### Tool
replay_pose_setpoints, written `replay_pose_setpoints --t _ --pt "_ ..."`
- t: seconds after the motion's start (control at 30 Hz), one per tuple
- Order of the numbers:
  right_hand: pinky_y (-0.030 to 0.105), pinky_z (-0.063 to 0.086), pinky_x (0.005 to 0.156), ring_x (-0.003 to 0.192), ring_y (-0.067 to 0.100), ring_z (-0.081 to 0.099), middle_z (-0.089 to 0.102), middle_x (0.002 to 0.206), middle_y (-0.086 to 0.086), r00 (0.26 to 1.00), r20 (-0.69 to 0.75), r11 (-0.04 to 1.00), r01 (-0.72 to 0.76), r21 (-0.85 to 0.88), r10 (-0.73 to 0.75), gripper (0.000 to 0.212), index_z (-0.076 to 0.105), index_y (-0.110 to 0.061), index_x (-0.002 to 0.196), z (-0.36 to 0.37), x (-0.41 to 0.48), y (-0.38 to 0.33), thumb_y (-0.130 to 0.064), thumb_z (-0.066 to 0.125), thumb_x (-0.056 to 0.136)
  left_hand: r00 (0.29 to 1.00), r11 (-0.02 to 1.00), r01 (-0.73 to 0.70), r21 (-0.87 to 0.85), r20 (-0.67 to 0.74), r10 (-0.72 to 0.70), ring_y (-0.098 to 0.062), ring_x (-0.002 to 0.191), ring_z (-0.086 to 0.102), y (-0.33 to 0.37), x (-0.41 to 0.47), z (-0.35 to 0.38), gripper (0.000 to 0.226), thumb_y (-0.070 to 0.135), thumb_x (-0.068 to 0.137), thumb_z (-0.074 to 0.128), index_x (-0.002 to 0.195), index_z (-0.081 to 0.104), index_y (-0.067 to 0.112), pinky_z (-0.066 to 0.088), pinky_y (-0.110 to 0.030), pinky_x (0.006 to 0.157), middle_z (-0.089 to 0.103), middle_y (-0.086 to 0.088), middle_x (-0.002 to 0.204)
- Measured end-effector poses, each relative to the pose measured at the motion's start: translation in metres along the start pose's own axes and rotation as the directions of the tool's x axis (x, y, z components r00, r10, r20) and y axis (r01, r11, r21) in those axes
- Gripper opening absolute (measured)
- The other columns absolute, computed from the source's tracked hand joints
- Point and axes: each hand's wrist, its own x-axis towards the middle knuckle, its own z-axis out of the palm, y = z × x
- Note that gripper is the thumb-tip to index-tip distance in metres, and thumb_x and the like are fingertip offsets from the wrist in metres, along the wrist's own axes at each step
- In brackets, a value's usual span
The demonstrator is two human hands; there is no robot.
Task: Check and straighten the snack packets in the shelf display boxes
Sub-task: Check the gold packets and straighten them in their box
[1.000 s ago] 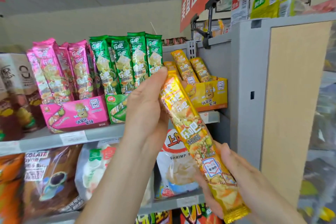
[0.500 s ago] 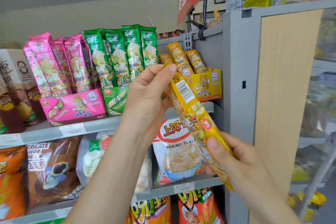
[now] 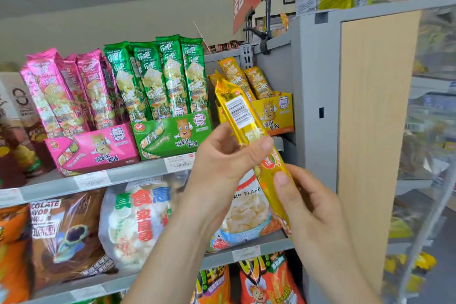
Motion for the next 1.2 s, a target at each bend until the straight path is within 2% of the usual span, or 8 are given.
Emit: replay_pose_setpoints --t 0.1,0.17,0.27,0.6,0.87,0.97,1.07,1.2 --pt "0.025 0.057 0.061 0.073 0.014 0.072 0.076 0.087 0.0 0.974 0.083 0.968 -0.221 0.121 0.212 0.041 0.073 -0.044 0.096 -0.002 0.002 -0.001 -0.074 0.054 0.076 0.998 0.999 -0.031 0.022 -0.049 0.032 -0.022 0.082 0.067 -0.002 -0.005 -0.002 0.032 0.023 0.063 0.088 0.092 0.076 0.025 0.055 -0.038 0.074 0.075 -0.005 0.093" --pt "0.031 0.055 0.058 0.066 0.024 0.069 0.073 0.098 0.015 0.878 0.34 0.859 -0.435 0.27 0.338 0.055 0.072 -0.028 0.107 -0.004 0.003 -0.001 -0.072 0.058 0.078 0.993 0.999 -0.033 -0.038 -0.118 0.028 -0.028 0.084 0.063 0.0 -0.002 -0.005 0.032 0.026 0.061 0.085 0.092 0.077 0.023 0.049 -0.046 0.078 0.074 -0.009 0.093" --pt "0.024 0.045 0.044 0.045 0.022 0.06 0.068 0.088 0.019 0.788 0.566 0.708 -0.542 0.454 0.241 0.053 0.062 -0.02 0.125 -0.006 0.003 0.004 -0.057 0.057 0.089 0.993 0.988 -0.025 -0.153 -0.122 0.007 -0.025 0.079 0.064 0.001 0.001 -0.007 0.038 0.024 0.063 0.083 0.099 0.074 0.015 0.053 -0.042 0.073 0.074 -0.009 0.093" --pt "0.018 0.033 0.034 0.03 0.019 0.047 0.063 0.063 0.015 0.923 0.315 0.829 -0.349 0.437 0.222 0.052 0.072 -0.019 0.097 0.002 0.008 0.008 -0.064 0.06 0.076 0.997 0.999 -0.023 -0.043 0.067 0.026 -0.024 0.095 0.06 -0.02 -0.01 -0.013 0.06 0.023 0.066 0.085 0.121 0.063 0.011 0.051 -0.038 0.084 0.069 -0.008 0.106" --pt "0.024 0.046 0.04 0.045 0.02 0.059 0.065 0.063 0.014 0.976 0.137 0.928 -0.205 0.31 0.17 0.034 0.073 -0.025 0.094 0.009 0.012 0.003 -0.055 0.062 0.081 0.997 0.991 -0.045 0.123 -0.057 0.052 -0.021 0.093 0.069 -0.025 -0.018 -0.018 0.064 0.021 0.071 0.077 0.132 0.057 0.017 0.057 -0.029 0.081 0.074 -0.006 0.105" --pt "0.023 0.051 0.049 0.056 0.011 0.062 0.065 0.07 0.0 1.0 -0.001 0.999 -0.001 -0.038 0.001 0.026 0.068 -0.038 0.103 0.01 0.011 0.005 -0.052 0.063 0.082 0.998 0.992 -0.04 0.118 -0.037 0.045 -0.02 0.094 0.072 -0.024 -0.023 -0.018 0.045 0.031 0.079 0.07 0.122 0.064 0.02 0.058 -0.032 0.083 0.075 -0.003 0.103" --pt "0.021 0.05 0.057 0.072 0.006 0.061 0.063 0.081 -0.013 0.974 0.088 0.758 0.22 -0.614 -0.211 0.042 0.051 -0.048 0.122 0.007 0.007 0.01 -0.065 0.049 0.083 0.996 0.991 -0.047 0.124 -0.07 0.056 -0.014 0.084 0.071 -0.022 -0.024 -0.018 0.032 0.039 0.072 0.075 0.098 0.074 0.021 0.057 -0.027 0.07 0.075 0.0 0.096" --pt "0.011 0.047 0.074 0.098 0.002 0.06 0.063 0.109 -0.018 0.957 0.186 0.859 0.281 -0.428 -0.221 0.055 0.043 -0.043 0.14 0.007 -0.001 0.014 -0.06 0.054 0.088 0.979 0.998 -0.042 -0.036 -0.203 0.034 -0.015 0.068 0.067 -0.019 -0.019 -0.02 0.012 0.025 0.077 0.077 0.086 0.074 0.017 0.056 -0.029 0.061 0.072 -0.004 0.08"
